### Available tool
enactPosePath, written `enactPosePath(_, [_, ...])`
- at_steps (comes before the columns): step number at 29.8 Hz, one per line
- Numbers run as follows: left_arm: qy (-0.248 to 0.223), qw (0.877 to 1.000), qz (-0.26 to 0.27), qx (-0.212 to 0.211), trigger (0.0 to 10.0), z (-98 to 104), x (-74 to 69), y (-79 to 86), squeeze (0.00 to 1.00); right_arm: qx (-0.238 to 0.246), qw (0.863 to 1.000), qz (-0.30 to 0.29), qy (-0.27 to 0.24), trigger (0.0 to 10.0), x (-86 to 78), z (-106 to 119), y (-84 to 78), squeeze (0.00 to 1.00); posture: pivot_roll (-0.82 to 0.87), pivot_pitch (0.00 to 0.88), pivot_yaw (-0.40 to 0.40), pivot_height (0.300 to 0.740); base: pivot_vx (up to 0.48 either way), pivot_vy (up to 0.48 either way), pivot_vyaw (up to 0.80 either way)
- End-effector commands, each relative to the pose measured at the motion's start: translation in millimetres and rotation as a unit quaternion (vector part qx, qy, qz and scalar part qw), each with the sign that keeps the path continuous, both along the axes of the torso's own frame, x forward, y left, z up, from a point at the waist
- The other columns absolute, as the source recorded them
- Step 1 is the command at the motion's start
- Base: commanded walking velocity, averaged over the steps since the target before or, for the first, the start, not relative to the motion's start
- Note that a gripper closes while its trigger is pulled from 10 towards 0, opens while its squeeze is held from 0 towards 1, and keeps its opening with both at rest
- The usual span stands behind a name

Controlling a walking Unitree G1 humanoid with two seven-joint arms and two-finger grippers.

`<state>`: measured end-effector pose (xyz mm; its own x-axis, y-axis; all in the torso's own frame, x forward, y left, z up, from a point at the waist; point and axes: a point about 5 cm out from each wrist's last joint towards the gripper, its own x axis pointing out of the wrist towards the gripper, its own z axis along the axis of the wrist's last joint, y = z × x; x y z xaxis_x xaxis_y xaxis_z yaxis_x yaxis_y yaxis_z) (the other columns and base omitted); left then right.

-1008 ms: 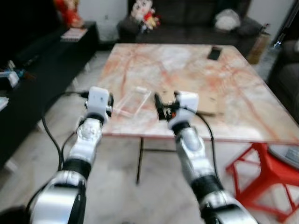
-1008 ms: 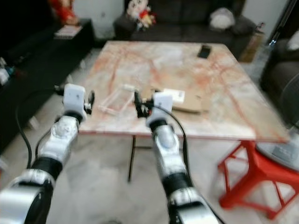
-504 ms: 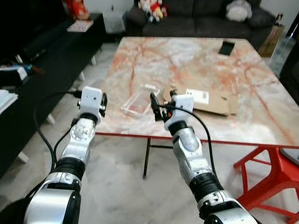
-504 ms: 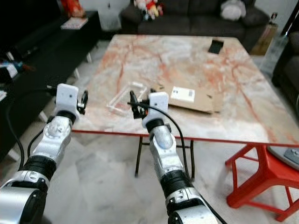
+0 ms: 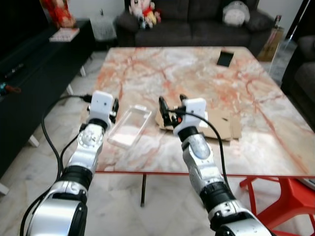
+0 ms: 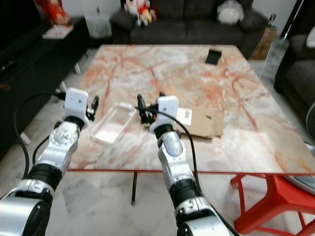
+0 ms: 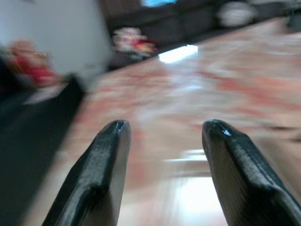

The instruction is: Picking trash to rubbish bin

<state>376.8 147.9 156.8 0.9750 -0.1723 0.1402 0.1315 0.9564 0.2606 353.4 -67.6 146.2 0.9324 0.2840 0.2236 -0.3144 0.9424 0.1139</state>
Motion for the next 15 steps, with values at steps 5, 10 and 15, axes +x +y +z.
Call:
enactPosePath(5, [0.025,0.999,-0.034,0.021,10.0,-8.8,-3.9,-0.8,0.00,0.005,1.000,-0.002,-0.004,10.0,1.3,3.6,0.1,0.00,-0.03,0.021,0.000,0.740,0.000,0.000,0.00])
enactPosePath(10, [0.094,0.993,-0.025,0.065,10.0,-29.4,-4.5,9.7,0.00,0.005,1.000,0.001,-0.001,10.0,1.4,2.9,0.6,0.00,-0.03,0.021,0.000,0.740,0.000,0.000,0.00])
enactPosePath(15, [0.123,0.990,-0.046,0.044,10.0,-35.6,-4.3,8.4,0.00,0.005,1.000,0.002,0.000,10.0,0.6,2.2,1.3,0.00,-0.02,0.026,-0.004,0.740,0.000,0.000,0.00])
